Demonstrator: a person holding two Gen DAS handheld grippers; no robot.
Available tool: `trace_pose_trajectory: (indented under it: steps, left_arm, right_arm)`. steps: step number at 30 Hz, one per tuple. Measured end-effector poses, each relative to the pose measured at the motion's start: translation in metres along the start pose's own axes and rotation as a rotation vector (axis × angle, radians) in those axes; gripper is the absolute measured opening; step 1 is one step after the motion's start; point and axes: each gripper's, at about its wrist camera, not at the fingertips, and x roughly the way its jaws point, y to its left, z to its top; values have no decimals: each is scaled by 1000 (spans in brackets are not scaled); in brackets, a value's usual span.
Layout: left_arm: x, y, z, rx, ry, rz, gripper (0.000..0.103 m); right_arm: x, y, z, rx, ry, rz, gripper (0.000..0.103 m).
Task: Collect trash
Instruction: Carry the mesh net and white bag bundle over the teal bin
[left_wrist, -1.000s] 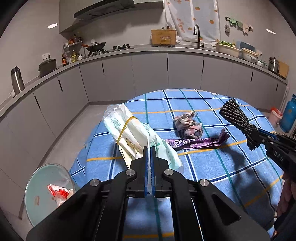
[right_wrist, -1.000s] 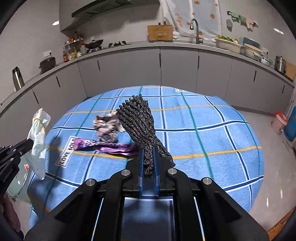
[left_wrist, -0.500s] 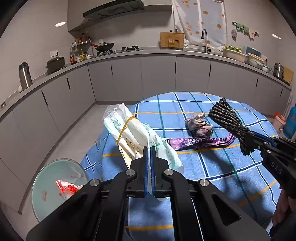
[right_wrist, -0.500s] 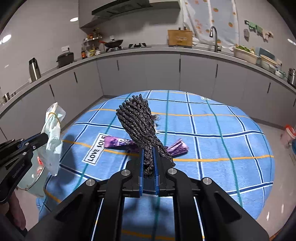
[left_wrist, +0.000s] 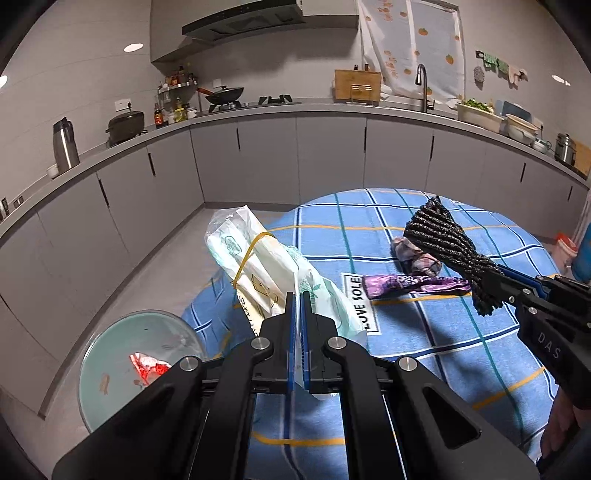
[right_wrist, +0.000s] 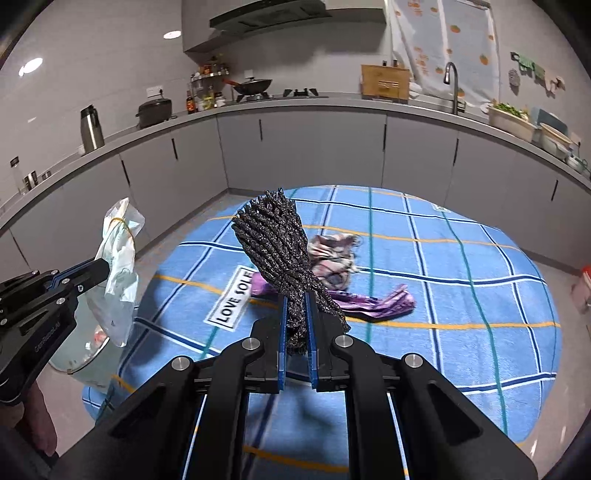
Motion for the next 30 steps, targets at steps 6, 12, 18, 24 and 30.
trace_pose_trajectory:
  steps: [6,12,18,24,30]
  left_arm:
    - [-6,13,-2,-11,-1,17,3]
    - [-11,26,-6,-14,2,39,3]
    - [-19,47,-11,-28,5,81,3]
    - [-24,66,-12,-50,7,117,3]
    - [-30,89,-20,-66,20,164,3]
  right_arm:
    - [1,15,3,-24,-2,33,10]
    - [3,36,3,-54,-2,80,10]
    - [10,63,6,-91,1,134,10]
    - [12,91,7,-134,2,180,10]
    - [13,110,9,-160,1,217,10]
